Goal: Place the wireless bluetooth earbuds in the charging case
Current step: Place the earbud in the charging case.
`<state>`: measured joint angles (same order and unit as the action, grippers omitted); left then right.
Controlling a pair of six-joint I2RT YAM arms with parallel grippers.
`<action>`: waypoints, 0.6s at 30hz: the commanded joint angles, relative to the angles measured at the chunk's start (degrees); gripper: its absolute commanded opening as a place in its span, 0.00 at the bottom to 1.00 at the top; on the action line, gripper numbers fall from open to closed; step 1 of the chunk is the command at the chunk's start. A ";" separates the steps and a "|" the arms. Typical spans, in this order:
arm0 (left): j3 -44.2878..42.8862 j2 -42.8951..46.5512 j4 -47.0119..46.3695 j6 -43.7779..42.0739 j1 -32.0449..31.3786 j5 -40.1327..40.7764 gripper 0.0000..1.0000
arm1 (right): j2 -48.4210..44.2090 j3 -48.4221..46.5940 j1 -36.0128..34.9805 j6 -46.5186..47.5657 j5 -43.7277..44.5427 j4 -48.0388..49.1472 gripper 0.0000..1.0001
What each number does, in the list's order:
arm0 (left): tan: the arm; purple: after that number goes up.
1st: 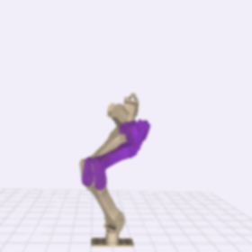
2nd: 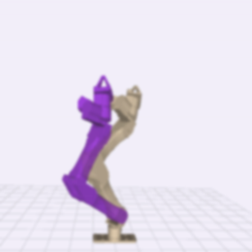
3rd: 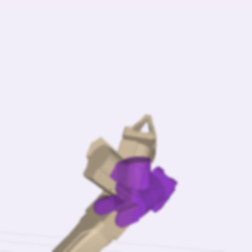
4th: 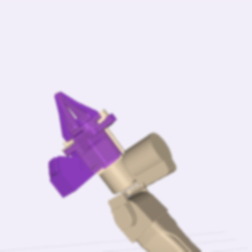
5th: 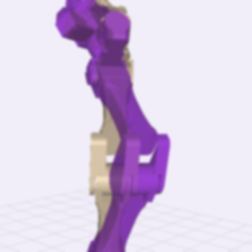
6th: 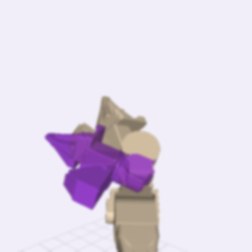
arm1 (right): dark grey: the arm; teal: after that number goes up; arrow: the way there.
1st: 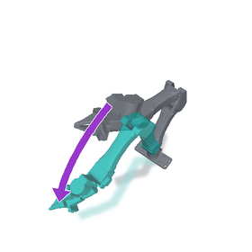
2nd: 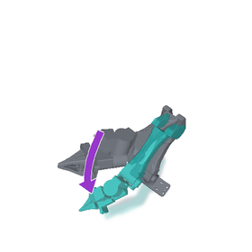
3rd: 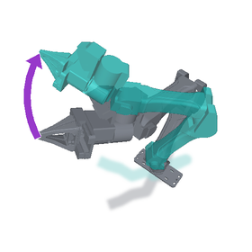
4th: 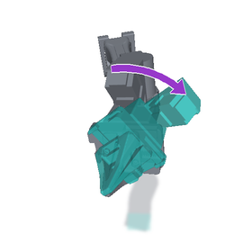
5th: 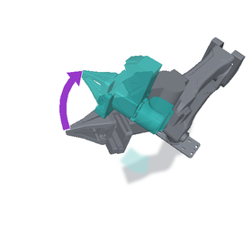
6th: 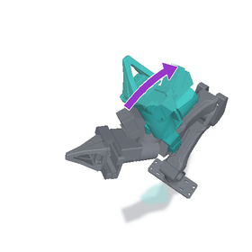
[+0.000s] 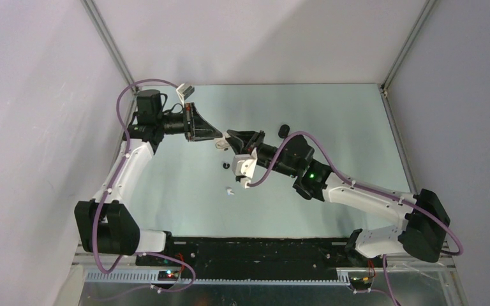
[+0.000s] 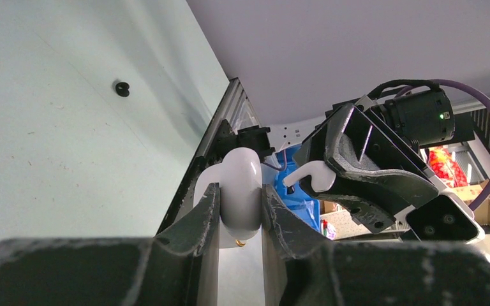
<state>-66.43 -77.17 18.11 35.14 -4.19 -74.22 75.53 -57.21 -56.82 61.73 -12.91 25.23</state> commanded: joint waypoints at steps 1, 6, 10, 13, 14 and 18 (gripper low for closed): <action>-0.76 0.24 -1.06 0.94 -0.55 -2.91 0.00 | 0.75 -0.08 0.14 1.10 -0.38 2.96 0.00; -0.97 0.01 -1.08 1.12 -0.60 -3.62 0.00 | 1.17 -0.02 0.18 1.84 -0.64 2.20 0.00; -1.08 -0.11 -1.07 1.33 -0.61 -4.14 0.00 | 1.35 0.04 0.32 1.87 -0.63 1.97 0.00; -1.23 -0.22 -1.10 1.34 -0.56 -4.61 0.00 | 1.46 1.10 0.32 3.09 -0.82 2.86 0.00; -1.31 -0.24 -1.08 1.38 -0.63 -4.79 0.00 | 1.47 1.29 0.35 3.37 -0.87 3.17 0.00; -1.37 -0.44 -1.06 1.60 -0.62 -5.24 0.00 | 1.57 1.95 0.47 4.22 -0.93 3.52 0.00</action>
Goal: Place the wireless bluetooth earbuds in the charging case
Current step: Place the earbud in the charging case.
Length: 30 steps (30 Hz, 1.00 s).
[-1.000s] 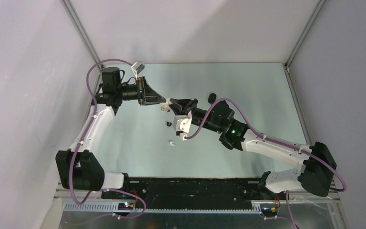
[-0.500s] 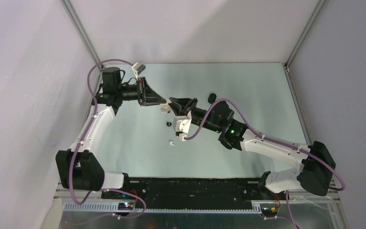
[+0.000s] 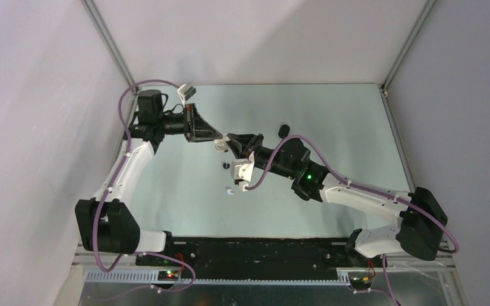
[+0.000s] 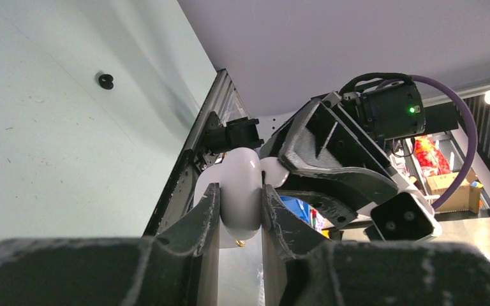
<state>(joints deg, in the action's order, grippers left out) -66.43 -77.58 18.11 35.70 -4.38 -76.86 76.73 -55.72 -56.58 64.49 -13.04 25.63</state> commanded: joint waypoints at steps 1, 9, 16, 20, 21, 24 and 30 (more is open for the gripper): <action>-1.41 -0.02 -1.06 1.03 -0.39 -2.60 0.00 | 0.36 0.62 0.28 1.61 -0.82 3.17 0.00; -1.64 -0.19 -1.09 1.20 -0.38 -2.76 0.00 | 0.22 1.24 0.28 2.29 -0.60 3.35 0.00; -1.90 -1.08 -0.99 2.25 -0.41 -3.51 0.00 | -0.34 2.75 0.01 3.08 -0.52 4.35 0.00; -2.18 -1.55 -1.01 3.01 -0.44 -4.40 0.00 | -0.26 4.28 -0.05 4.61 -1.03 7.21 0.00; -2.27 -1.68 -1.02 3.15 -0.45 -4.56 0.00 | -0.09 4.67 -0.10 4.99 -1.14 8.14 0.00; -2.34 -1.77 -1.02 3.39 -0.45 -4.61 0.00 | 0.07 5.24 -0.18 5.73 -1.62 9.64 0.00; -2.96 -2.32 -1.05 4.06 -0.46 -4.53 0.00 | 0.07 6.24 -0.25 6.09 -2.46 11.38 0.00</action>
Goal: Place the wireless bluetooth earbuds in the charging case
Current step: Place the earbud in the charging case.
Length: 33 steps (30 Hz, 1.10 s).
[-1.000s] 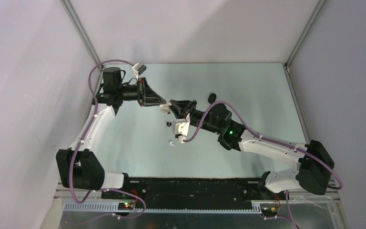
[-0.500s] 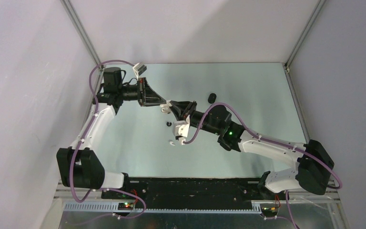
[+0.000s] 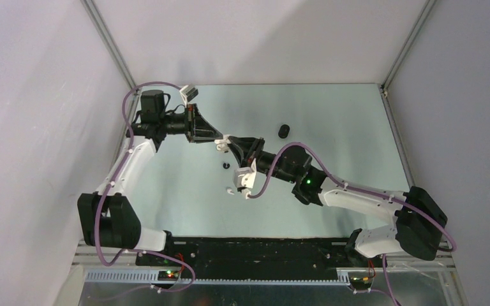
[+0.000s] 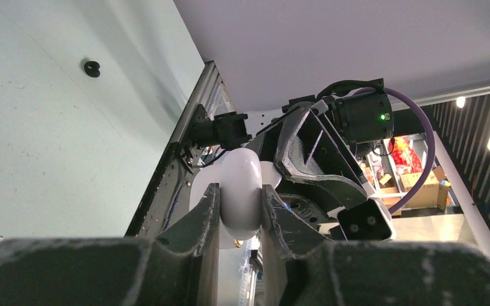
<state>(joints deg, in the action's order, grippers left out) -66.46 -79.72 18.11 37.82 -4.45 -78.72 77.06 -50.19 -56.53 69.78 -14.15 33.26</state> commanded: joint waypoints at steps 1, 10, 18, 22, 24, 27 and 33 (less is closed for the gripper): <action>-3.04 -0.35 -1.03 2.04 -0.41 -2.67 0.00 | -0.20 0.84 -0.31 0.91 -1.37 3.75 0.00; -2.85 -0.39 -1.06 2.50 -0.52 0.14 0.00 | 0.56 0.90 -0.29 3.28 -2.70 4.58 0.01; -2.39 1.81 -1.04 -1.60 -0.48 2.54 0.00 | 1.23 0.94 -0.06 5.27 -1.59 3.86 0.00; -1.74 1.53 -1.10 -1.06 -0.47 2.50 0.00 | 1.63 0.89 0.01 6.44 -1.47 5.65 0.00; -1.52 1.54 -1.13 -0.91 -0.50 2.87 0.00 | 1.81 0.89 0.14 6.81 -1.43 7.27 0.00; -1.40 1.43 -1.08 -0.51 -0.47 3.23 0.00 | 2.16 0.93 0.45 6.50 -0.86 10.47 0.00; -1.31 1.49 -1.10 -0.60 -0.47 3.65 0.00 | 2.20 0.89 1.08 6.67 -0.60 10.80 0.00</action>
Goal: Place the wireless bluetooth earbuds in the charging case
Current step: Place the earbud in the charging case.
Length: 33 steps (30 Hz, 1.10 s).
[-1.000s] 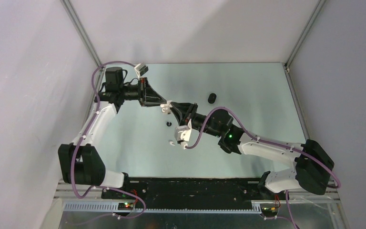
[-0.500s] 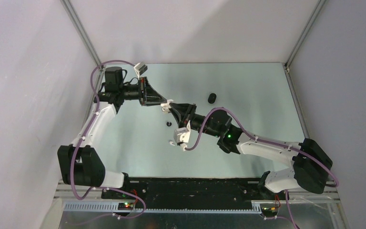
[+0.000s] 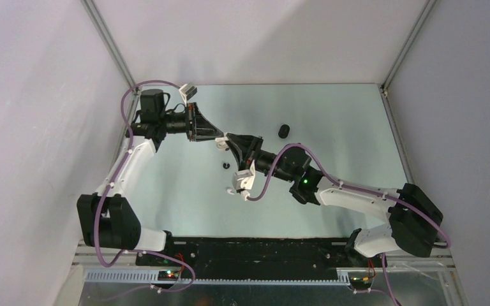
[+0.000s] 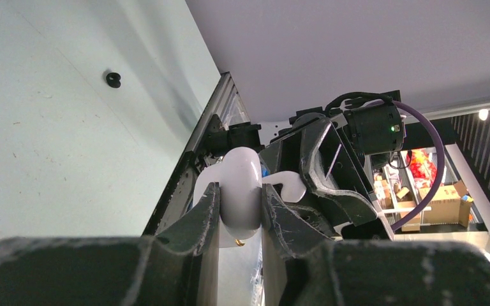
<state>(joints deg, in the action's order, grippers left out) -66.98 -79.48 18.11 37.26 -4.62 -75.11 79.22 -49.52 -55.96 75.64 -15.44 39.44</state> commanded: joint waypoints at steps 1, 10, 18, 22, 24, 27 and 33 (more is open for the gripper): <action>-0.78 1.25 -1.12 -0.01 -0.30 0.01 0.00 | 0.05 0.21 0.51 0.82 0.79 4.31 0.00; -1.60 -0.30 -1.08 3.02 -0.30 -2.09 0.00 | -0.44 0.25 0.60 1.40 1.03 1.99 0.00; -1.92 -1.70 -1.16 5.32 -0.22 -3.57 0.00 | -0.51 0.28 0.69 1.51 1.66 1.27 0.00; -2.05 -2.32 -1.12 6.15 -0.14 -3.90 0.00 | -1.09 0.26 0.68 1.22 2.15 0.22 0.00; -2.20 -2.75 -1.16 6.75 -0.05 -4.26 0.00 | -1.47 0.29 0.73 1.11 2.17 -0.74 0.00; -2.43 -3.33 -1.27 7.59 -0.07 -4.61 0.00 | -1.97 0.70 0.76 1.12 2.06 -1.39 0.00; -2.58 -3.55 -1.46 7.92 -0.10 -4.62 0.00 | -2.91 1.26 0.56 0.61 1.90 -2.91 0.00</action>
<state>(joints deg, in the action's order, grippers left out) -66.98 -83.07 18.06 43.72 -4.60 -77.30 78.63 -48.53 -55.37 76.55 -13.93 36.58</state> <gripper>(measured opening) 0.262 0.227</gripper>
